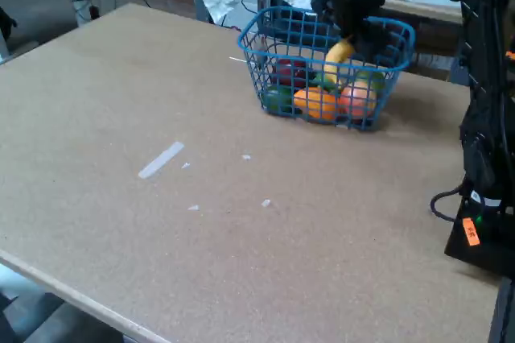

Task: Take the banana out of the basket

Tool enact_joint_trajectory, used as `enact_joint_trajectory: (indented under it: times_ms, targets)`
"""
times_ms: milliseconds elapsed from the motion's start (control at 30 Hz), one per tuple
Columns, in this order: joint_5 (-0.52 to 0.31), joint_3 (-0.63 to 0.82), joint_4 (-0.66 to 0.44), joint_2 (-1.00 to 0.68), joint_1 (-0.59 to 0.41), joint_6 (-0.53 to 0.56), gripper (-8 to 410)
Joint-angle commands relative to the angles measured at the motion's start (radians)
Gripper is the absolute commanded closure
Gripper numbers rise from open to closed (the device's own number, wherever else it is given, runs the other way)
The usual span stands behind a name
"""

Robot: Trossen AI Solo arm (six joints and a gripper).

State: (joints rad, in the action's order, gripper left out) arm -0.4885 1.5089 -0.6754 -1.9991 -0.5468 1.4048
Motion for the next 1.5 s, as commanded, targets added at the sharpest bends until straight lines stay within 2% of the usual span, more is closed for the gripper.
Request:
enact_joint_trajectory:
  times_ms: [0,167,267,567,833,1000,1167,1467]
  targets:
    - [0.004,0.009,0.034,0.016,0.000,-0.022,354]
    - [0.037,0.075,-0.045,0.016,0.000,0.002,354]
    - [0.064,0.131,-0.129,0.016,0.001,0.040,354]
    - [0.122,0.327,-0.362,0.016,0.007,0.065,354]
    - [0.238,0.491,-0.503,0.016,0.015,0.058,354]
    - [0.310,0.585,-0.572,0.016,0.046,0.056,354]
    - [0.309,0.643,-0.614,0.016,0.115,0.055,354]
    - [0.307,0.649,-0.613,0.016,0.280,0.034,354]
